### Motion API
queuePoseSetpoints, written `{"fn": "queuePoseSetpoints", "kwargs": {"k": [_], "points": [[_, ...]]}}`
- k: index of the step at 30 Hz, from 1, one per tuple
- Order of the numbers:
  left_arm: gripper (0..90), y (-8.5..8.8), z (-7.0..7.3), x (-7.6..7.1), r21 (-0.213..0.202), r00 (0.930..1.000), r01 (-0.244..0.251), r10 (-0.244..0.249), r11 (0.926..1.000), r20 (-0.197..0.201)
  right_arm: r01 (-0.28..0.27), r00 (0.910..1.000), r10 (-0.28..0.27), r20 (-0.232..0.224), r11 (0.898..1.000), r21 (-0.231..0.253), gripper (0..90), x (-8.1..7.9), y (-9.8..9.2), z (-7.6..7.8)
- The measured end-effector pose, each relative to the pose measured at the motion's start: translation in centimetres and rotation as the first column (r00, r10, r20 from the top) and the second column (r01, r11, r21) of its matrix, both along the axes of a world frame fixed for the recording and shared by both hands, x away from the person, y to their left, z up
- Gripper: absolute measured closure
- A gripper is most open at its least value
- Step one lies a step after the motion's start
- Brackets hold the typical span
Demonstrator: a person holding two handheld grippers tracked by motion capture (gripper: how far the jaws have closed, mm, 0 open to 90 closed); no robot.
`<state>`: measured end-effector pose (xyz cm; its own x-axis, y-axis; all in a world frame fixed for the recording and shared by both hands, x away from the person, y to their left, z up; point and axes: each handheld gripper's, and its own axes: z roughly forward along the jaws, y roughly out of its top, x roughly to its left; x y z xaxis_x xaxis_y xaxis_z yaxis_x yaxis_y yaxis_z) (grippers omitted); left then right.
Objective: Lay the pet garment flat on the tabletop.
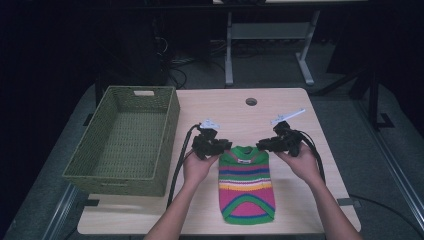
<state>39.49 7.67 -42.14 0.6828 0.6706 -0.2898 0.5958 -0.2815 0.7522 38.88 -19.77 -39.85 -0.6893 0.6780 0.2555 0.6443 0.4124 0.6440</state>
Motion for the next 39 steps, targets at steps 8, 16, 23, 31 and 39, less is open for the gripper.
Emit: {"fn": "queuePoseSetpoints", "kwargs": {"k": [8, 16, 23, 31, 39], "points": [[55.4, 0.2, -0.7, 1.7, 0.043, 0.9991, -0.019, 0.020, 0.9989, -0.037, 0.023, 0.9995, -0.024, -0.018, 0.998, -0.063, 62.9, 1.8, -0.6, -1.3], [44.5, 0.0, -0.8, 1.1, 0.100, 0.9990, 0.021, -0.017, 0.9947, -0.042, 0.008, 0.9996, -0.010, -0.025, 0.998, -0.065, 50.4, 1.4, -1.2, -1.8], [34.1, -0.2, -0.9, 0.2, 0.128, 0.9988, 0.041, -0.038, 0.9909, -0.032, -0.007, 0.9996, 0.005, -0.029, 0.999, -0.049, 42.8, 1.2, -1.0, -1.9], [30.0, -0.4, -0.9, -0.8, 0.132, 0.9971, 0.075, -0.073, 0.9884, -0.022, -0.057, 0.9976, 0.054, -0.043, 0.996, -0.062, 36.5, 0.3, -1.1, -2.1], [26.7, -0.3, -0.7, -2.2, 0.128, 0.9942, 0.107, -0.107, 0.9859, -0.009, -0.107, 0.9927, 0.103, -0.063, 0.993, -0.056, 31.9, -1.2, -2.4, -2.7]]}}
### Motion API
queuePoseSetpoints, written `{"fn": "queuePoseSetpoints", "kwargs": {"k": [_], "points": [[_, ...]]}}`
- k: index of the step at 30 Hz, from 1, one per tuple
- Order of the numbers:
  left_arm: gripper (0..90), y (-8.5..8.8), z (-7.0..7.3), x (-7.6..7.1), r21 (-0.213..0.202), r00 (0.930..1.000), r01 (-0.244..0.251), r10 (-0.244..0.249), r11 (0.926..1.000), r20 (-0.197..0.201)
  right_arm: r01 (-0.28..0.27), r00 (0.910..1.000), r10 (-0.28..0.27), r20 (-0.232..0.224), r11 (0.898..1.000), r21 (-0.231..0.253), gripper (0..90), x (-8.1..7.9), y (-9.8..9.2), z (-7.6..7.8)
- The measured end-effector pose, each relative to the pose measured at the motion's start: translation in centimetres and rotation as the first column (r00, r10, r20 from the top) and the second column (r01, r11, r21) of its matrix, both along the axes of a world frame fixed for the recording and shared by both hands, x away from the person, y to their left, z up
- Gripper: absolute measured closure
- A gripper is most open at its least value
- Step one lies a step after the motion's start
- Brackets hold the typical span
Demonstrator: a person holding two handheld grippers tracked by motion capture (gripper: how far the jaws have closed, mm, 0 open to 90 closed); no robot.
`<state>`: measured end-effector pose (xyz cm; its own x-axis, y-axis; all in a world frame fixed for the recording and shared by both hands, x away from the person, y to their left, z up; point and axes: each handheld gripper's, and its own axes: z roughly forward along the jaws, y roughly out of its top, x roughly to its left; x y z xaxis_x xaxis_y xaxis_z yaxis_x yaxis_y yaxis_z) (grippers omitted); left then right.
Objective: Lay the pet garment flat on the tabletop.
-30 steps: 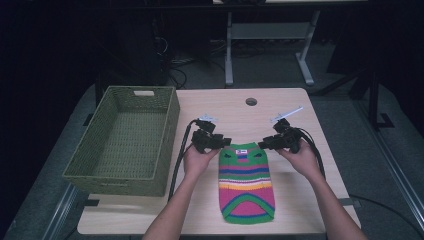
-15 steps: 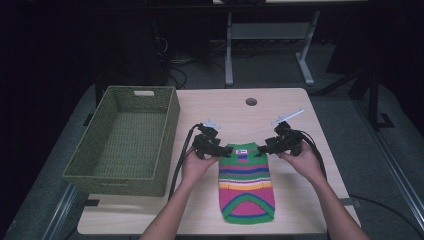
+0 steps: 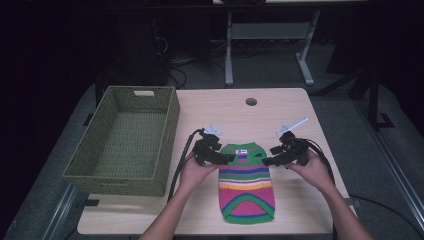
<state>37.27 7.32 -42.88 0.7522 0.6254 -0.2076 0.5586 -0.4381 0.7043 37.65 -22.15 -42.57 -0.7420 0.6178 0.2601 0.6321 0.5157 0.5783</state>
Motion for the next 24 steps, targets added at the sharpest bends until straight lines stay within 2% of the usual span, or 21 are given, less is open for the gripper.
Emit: {"fn": "queuePoseSetpoints", "kwargs": {"k": [3, 8, 11, 24], "points": [[26.7, -0.1, 0.0, -0.6, -0.002, 0.9999, 0.015, -0.015, 0.9999, -0.006, 0.002, 1.0000, -0.002, 0.009, 1.000, -0.001, 31.6, -0.9, -0.6, -0.3], [26.8, -0.3, -0.2, -1.5, 0.027, 0.9988, 0.048, -0.048, 0.9985, -0.008, 0.002, 0.9999, -0.002, 0.013, 1.000, -0.002, 31.4, -2.2, -1.2, -0.7], [27.3, -0.3, -0.4, -2.0, 0.019, 0.9984, 0.056, -0.056, 0.9982, -0.010, -0.002, 0.9998, 0.002, 0.018, 1.000, 0.005, 31.4, -2.9, -1.4, -0.7], [31.3, 0.2, -1.0, -4.3, 0.038, 0.9933, 0.115, -0.114, 0.9927, -0.019, -0.038, 0.9982, 0.038, 0.046, 0.999, 0.001, 32.5, -5.5, -0.8, -0.8]]}}
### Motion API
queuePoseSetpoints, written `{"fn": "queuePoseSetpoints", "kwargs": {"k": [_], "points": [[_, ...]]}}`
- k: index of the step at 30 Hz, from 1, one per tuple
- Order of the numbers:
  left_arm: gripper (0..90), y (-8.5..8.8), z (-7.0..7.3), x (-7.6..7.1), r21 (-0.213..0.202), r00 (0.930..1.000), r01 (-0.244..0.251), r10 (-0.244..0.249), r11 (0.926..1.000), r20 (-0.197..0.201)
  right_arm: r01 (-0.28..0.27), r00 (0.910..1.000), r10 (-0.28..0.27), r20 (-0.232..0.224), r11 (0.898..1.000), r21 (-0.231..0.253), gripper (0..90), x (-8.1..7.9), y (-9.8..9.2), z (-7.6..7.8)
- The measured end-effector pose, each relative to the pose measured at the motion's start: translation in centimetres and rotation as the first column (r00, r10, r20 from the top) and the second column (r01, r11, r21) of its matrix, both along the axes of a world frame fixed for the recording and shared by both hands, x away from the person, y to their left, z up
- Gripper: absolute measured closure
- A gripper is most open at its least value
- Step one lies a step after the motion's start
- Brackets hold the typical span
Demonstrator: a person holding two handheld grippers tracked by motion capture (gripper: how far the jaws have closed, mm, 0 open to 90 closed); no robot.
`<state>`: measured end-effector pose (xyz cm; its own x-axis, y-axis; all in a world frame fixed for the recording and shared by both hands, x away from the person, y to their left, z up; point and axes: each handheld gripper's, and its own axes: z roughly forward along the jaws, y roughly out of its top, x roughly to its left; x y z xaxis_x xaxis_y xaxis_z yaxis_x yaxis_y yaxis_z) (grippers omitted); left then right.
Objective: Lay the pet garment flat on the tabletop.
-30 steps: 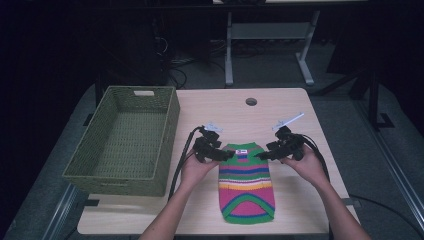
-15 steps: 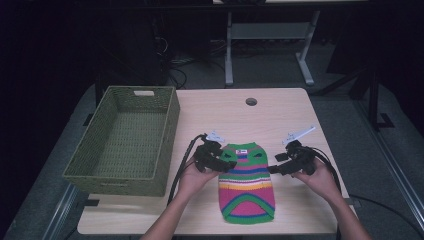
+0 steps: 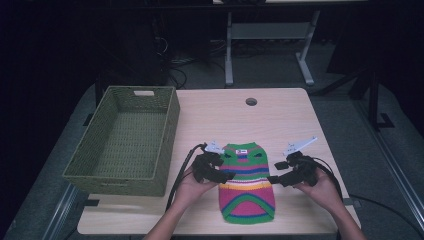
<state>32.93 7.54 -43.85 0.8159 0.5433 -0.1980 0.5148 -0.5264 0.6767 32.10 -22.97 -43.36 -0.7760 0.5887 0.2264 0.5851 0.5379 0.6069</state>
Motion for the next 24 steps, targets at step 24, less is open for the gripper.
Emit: {"fn": "queuePoseSetpoints", "kwargs": {"k": [24], "points": [[44.1, 0.4, -0.5, -3.8, -0.003, 0.9927, 0.118, -0.118, 0.9931, -0.026, -0.042, 0.9986, 0.041, 0.033, 0.999, 0.008, 35.0, -4.0, 1.4, -1.1]]}}
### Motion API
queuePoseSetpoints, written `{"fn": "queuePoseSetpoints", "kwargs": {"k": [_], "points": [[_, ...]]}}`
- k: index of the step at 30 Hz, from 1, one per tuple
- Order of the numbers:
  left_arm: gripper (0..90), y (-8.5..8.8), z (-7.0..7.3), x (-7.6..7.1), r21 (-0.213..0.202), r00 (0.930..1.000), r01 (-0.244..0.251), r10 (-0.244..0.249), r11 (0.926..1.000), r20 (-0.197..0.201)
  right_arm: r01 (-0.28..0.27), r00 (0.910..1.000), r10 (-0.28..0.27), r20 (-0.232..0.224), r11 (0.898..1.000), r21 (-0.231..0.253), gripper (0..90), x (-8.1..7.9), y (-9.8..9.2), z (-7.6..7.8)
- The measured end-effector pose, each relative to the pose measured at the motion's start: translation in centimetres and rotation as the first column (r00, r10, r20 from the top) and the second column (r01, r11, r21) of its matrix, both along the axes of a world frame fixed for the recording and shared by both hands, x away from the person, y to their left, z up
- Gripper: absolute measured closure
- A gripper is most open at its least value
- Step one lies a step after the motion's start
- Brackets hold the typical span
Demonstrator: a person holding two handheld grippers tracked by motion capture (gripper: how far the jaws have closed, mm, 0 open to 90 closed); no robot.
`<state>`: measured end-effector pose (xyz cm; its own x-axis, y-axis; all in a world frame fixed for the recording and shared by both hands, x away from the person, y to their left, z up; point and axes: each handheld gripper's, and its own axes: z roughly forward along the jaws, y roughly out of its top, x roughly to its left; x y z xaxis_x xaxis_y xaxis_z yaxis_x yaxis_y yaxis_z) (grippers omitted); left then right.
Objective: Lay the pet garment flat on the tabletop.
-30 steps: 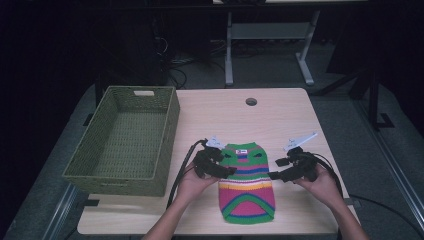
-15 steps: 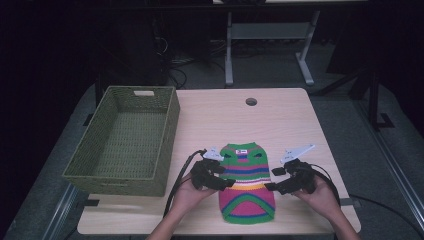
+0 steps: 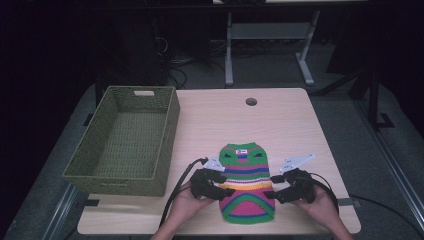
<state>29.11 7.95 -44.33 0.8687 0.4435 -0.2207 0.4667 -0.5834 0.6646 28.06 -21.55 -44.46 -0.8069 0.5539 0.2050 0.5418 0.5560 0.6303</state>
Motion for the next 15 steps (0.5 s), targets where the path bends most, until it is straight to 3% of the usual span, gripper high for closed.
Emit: {"fn": "queuePoseSetpoints", "kwargs": {"k": [4, 11, 15], "points": [[48.3, 0.4, -0.3, 0.0, -0.022, 0.9998, 0.008, -0.008, 0.9997, -0.021, 0.006, 0.9999, -0.006, 0.014, 1.000, -0.019, 37.2, -0.4, 0.1, -0.2], [55.5, 0.4, -0.3, -0.7, 0.020, 0.9989, 0.048, -0.048, 0.9987, -0.001, 0.024, 0.9991, -0.023, 0.035, 1.000, -0.018, 46.6, -1.1, 0.0, -0.3], [58.9, 0.5, -0.4, -0.8, 0.013, 0.9986, 0.053, -0.053, 0.9985, -0.004, 0.023, 0.9982, -0.022, 0.056, 1.000, -0.012, 55.8, -1.6, 0.0, -0.7]]}}
